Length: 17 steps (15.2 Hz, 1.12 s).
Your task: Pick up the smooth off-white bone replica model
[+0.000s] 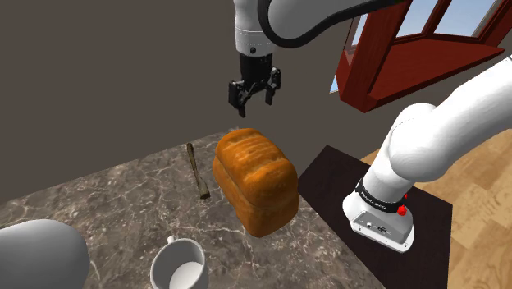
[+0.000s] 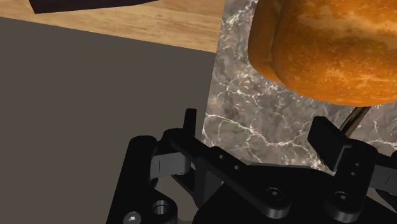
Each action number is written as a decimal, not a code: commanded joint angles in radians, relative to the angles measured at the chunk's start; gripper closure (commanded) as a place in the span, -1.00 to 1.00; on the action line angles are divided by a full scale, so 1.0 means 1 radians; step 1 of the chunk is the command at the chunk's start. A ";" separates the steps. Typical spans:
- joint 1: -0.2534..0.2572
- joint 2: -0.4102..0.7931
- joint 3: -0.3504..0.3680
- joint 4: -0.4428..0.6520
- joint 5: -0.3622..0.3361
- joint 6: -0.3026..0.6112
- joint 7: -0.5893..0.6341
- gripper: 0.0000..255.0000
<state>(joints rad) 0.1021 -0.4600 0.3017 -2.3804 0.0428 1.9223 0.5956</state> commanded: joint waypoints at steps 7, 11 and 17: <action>0.006 0.261 0.141 0.089 -0.049 0.163 0.227 -1.00; 0.015 0.416 0.194 0.171 -0.125 0.216 0.357 -1.00; 0.068 0.649 0.220 0.327 -0.267 0.249 0.543 -1.00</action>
<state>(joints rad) 0.1597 0.1528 0.5203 -2.0823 -0.2012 2.1712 1.1091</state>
